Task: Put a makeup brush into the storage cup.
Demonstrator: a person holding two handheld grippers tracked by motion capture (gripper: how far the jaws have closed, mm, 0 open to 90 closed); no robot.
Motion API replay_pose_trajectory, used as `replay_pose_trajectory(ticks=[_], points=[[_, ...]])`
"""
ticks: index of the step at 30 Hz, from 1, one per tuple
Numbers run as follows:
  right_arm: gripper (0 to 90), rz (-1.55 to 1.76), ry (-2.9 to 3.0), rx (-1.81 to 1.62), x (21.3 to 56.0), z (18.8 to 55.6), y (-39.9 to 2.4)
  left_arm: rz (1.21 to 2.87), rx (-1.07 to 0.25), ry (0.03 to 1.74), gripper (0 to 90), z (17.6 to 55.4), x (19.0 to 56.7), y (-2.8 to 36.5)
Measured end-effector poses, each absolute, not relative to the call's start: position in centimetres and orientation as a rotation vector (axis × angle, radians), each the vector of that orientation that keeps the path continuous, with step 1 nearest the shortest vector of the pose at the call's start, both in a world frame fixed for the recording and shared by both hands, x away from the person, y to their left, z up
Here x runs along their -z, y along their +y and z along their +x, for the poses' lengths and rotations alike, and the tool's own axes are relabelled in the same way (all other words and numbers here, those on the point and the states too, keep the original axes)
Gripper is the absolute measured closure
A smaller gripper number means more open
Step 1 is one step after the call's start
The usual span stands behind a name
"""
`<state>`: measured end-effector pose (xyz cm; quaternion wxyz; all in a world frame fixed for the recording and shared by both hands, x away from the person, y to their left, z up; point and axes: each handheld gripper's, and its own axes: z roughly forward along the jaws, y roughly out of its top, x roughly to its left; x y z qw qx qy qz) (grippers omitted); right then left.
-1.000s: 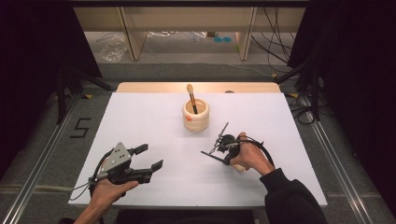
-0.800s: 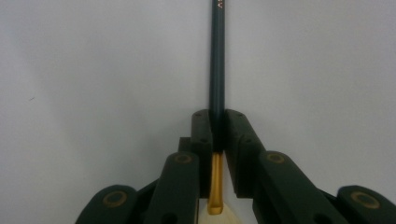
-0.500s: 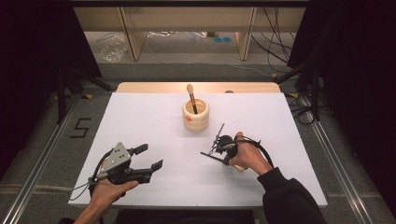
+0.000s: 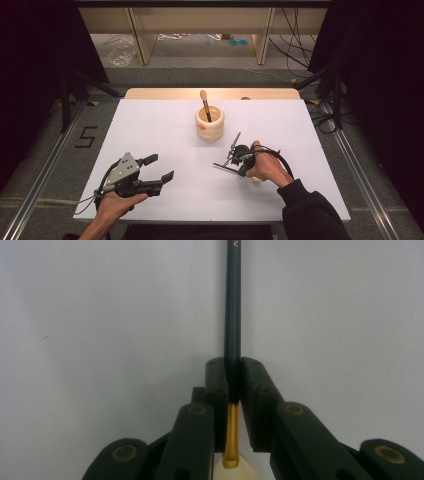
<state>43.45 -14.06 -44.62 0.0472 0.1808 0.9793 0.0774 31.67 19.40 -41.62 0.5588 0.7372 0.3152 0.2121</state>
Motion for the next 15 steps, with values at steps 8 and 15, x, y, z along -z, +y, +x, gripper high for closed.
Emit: replay_pose_trajectory(ticks=[8, 15], points=[[83.3, 0.539, 2.984, -0.305, 43.9, 42.9, -14.0, 1.758, -0.489, 0.745, 22.7, 31.8, 41.8, 19.4], [83.3, 0.47, 2.969, -0.356, 42.6, 42.3, -13.5, 1.817, -0.447, 0.721, 22.5, 32.2, 42.2, 18.8]])
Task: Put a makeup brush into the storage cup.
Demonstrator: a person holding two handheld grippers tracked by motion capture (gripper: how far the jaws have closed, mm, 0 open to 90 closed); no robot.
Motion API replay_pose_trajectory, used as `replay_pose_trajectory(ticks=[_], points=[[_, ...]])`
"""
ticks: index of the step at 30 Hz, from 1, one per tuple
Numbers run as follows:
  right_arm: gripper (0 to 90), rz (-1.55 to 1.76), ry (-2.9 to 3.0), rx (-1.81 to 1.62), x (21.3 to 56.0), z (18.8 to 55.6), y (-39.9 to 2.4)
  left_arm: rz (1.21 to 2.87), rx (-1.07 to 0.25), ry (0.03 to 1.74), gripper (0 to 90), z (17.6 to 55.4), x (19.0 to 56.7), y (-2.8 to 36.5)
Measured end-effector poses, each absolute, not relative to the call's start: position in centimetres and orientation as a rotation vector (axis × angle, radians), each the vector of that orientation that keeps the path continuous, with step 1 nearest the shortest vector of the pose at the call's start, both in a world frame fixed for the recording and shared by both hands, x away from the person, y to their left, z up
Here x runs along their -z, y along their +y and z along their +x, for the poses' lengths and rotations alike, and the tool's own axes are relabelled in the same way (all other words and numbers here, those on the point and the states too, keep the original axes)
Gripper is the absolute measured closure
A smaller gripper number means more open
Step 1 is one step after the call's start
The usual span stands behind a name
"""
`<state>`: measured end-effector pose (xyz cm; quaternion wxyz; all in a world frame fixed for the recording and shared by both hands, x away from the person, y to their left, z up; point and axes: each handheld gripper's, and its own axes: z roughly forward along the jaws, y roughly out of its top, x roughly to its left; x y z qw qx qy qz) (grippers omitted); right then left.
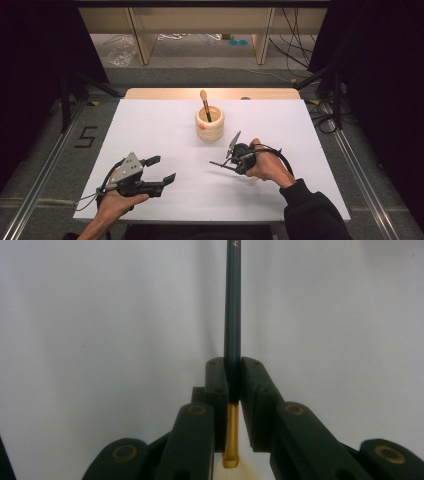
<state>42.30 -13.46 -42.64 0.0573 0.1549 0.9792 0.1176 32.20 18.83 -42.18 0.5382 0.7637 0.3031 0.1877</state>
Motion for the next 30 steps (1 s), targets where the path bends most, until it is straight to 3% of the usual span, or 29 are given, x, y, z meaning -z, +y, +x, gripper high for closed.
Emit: replay_pose_trajectory(ticks=[12, 30], points=[[83.3, 0.266, 2.948, -0.385, 41.1, 40.8, -11.7, 2.025, -0.417, 0.621, 22.8, 33.1, 42.9, 17.1], [83.3, 0.124, 2.948, -0.408, 40.3, 38.9, -9.6, 2.186, -0.351, 0.52, 25.9, 34.7, 43.2, 15.0]])
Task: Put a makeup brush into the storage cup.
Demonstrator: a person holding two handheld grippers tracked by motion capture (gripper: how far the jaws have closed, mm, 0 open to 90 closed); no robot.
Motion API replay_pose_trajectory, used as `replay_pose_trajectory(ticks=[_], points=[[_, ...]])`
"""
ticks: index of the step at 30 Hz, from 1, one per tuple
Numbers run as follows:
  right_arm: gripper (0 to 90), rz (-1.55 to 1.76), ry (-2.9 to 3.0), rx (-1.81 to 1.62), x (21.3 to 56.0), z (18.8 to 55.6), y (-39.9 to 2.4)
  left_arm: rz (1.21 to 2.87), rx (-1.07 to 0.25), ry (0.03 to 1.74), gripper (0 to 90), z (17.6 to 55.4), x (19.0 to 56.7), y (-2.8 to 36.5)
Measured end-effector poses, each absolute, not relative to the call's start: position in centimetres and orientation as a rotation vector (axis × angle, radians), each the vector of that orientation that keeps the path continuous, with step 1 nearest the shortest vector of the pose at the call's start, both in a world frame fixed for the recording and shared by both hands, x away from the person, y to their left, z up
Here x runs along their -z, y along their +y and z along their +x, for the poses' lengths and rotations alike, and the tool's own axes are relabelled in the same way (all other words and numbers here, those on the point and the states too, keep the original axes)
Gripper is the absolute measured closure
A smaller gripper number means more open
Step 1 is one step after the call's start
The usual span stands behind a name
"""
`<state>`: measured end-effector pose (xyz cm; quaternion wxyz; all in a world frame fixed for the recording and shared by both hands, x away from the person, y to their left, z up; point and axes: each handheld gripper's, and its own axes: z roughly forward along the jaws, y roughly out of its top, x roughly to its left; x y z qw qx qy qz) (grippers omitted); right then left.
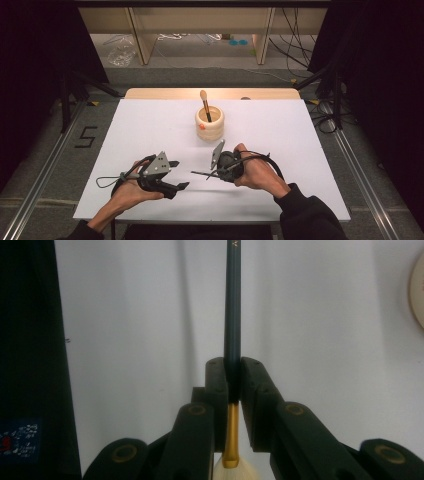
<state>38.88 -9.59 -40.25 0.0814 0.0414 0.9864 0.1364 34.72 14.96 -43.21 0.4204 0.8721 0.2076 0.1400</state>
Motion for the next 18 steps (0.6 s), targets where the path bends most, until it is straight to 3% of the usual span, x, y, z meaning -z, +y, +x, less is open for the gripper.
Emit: replay_pose_trajectory(ticks=[18], points=[[83.3, 0.055, 2.956, -0.429, 40.0, 37.8, -8.5, 2.268, -0.277, 0.464, 33.3, 35.6, 43.7, 12.9]])
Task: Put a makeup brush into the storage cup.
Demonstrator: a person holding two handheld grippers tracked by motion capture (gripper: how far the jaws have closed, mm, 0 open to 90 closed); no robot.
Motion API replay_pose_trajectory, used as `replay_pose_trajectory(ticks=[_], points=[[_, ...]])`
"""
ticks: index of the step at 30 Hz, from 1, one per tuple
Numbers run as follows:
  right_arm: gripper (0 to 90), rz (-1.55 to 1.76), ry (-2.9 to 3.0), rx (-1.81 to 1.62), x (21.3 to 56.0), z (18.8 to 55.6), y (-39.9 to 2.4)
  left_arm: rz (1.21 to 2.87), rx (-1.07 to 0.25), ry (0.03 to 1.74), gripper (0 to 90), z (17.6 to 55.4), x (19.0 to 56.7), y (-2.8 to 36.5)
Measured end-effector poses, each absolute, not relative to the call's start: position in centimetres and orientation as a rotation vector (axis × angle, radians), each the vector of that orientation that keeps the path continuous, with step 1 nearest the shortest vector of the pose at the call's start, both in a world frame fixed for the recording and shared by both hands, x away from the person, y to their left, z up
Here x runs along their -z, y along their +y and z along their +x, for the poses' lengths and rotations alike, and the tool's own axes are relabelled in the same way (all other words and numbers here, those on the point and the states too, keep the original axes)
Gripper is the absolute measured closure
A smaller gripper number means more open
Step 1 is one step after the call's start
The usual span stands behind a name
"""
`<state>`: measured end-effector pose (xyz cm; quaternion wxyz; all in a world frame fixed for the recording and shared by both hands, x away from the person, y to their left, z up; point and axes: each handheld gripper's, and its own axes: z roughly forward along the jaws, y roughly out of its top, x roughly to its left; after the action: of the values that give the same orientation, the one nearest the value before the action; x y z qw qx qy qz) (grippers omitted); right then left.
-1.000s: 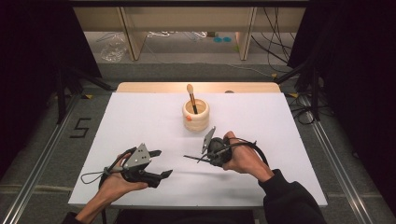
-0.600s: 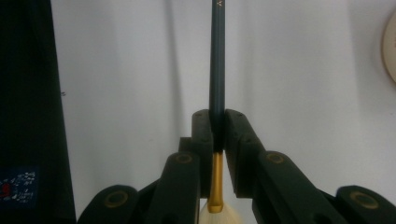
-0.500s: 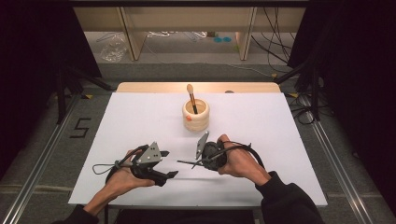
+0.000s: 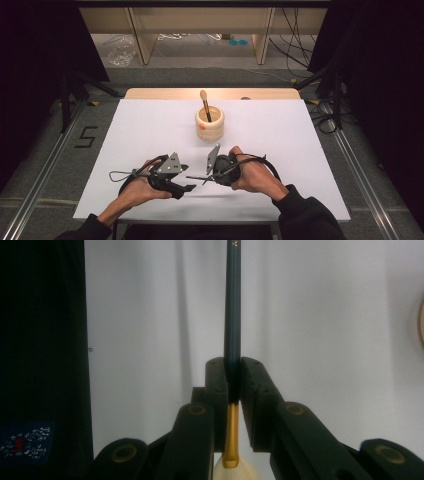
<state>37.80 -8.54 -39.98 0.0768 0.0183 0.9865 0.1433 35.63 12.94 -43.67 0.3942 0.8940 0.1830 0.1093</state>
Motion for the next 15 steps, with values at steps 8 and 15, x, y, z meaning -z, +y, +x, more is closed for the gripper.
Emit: replay_pose_trajectory(ticks=[8, 15], points=[[83.3, 0.066, 2.965, -0.433, 40.0, 37.4, -8.2, 2.299, -0.243, 0.432, 41.2, 35.7, 43.7, 12.3], [83.3, 0.014, 2.964, -0.421, 40.2, 37.3, -7.9, 2.317, -0.197, 0.414, 52.4, 35.7, 43.8, 11.8]])
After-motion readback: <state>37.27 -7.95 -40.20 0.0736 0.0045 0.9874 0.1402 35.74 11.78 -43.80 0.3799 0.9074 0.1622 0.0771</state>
